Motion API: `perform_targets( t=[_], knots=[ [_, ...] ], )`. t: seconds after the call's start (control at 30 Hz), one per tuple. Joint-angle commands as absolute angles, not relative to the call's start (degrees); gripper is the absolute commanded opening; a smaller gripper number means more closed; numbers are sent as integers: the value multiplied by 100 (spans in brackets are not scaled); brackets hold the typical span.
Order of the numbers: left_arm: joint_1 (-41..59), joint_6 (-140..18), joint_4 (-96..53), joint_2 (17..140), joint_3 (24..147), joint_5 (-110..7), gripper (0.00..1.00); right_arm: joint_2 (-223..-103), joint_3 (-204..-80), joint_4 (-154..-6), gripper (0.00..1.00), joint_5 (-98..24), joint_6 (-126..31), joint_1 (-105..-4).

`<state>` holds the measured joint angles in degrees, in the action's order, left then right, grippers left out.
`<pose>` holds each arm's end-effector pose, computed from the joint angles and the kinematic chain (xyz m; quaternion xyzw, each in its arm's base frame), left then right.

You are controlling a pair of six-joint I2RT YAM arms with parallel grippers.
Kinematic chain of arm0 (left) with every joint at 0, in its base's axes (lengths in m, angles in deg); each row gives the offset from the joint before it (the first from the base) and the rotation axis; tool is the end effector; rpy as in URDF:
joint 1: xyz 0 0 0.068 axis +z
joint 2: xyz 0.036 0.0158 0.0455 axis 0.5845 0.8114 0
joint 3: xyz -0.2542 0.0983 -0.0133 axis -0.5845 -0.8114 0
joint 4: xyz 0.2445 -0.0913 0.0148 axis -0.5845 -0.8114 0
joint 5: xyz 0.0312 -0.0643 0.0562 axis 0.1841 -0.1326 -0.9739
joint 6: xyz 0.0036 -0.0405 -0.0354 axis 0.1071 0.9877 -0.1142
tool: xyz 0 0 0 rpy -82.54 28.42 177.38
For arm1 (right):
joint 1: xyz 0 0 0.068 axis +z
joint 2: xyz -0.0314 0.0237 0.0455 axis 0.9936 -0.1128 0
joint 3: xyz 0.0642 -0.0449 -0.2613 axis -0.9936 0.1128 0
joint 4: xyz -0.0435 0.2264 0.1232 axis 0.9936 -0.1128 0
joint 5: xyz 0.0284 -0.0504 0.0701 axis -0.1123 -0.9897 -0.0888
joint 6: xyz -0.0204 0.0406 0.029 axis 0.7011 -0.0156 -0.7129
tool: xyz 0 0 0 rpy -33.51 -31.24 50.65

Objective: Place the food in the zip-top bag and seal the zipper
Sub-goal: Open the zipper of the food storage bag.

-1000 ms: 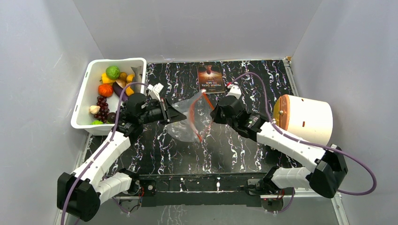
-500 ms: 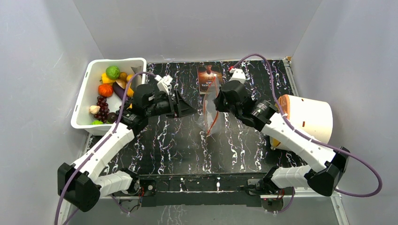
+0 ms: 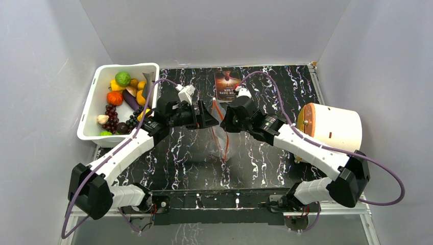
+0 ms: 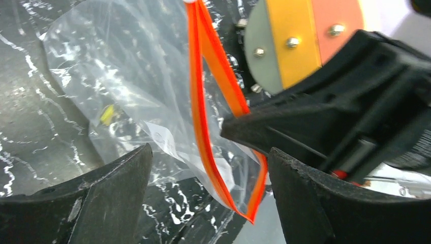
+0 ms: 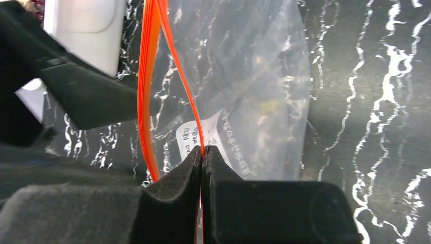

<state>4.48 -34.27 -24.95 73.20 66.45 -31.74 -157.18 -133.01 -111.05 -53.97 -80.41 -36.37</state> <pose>0.2328 -0.1612 0.3136 0.0916 0.7952 -0.4852 0.3520 0.2002 0.2068 0.3208 -0.0210 0.9040 0.2342 0.3571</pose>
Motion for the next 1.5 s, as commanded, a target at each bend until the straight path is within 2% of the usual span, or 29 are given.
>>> perform_targets(
  t=[0.0,0.1,0.17,0.27,0.43,0.53,0.6,0.63,0.93,1.13,1.2,1.27,1.47],
  knots=[
    [301,-3947,-3106,7559,6900,-3872,80,-15788,-13303,-10363,0,-4994,-8237,-3581],
    [167,-4217,-3401,7600,7018,-4450,78,-15744,-13267,-10302,0,-4945,-8255,-3563],
    [114,-4274,-3532,7561,7070,-4657,72,-15704,-13257,-10303,0,-4972,-8240,-3562],
    [86,-4322,-3743,7479,7181,-4822,56,-15647,-13254,-10396,0,-5196,-8194,-3562],
    [52,-4366,-4162,7266,7402,-5126,25,-15587,-13353,-10764,0,-5789,-8001,-3567],
    [52,-4400,-4355,7161,7480,-5212,15,-15517,-13406,-11000,0,-6209,-7896,-3570],
    [52,-4401,-4386,7110,7467,-5224,2,-15441,-13437,-11131,0,-6455,-7848,-3571],
    [52,-4397,-4409,7100,7465,-5248,0,-15392,-13447,-11178,0,-6554,-7813,-3579],
    [52,-4327,-4888,7223,7711,-5751,0,-14902,-13937,-11863,0,-7429,-7591,-3615],
    [52,-3893,-3870,7311,7579,-4372,0,-14604,-13857,-11577,0,-6714,-7509,-3615],
    [52,-3722,-3548,7409,7530,-3898,7,-14548,-13779,-11378,0,-6429,-7474,-3615],
    [48,-3707,-3530,7480,7562,-3701,18,-14503,-13648,-11223,0,-6372,-7342,-3616],
    [51,-3788,-3726,7357,7691,-3927,44,-14527,-13686,-11439,0,-6776,-6840,-3620]
  ],
)
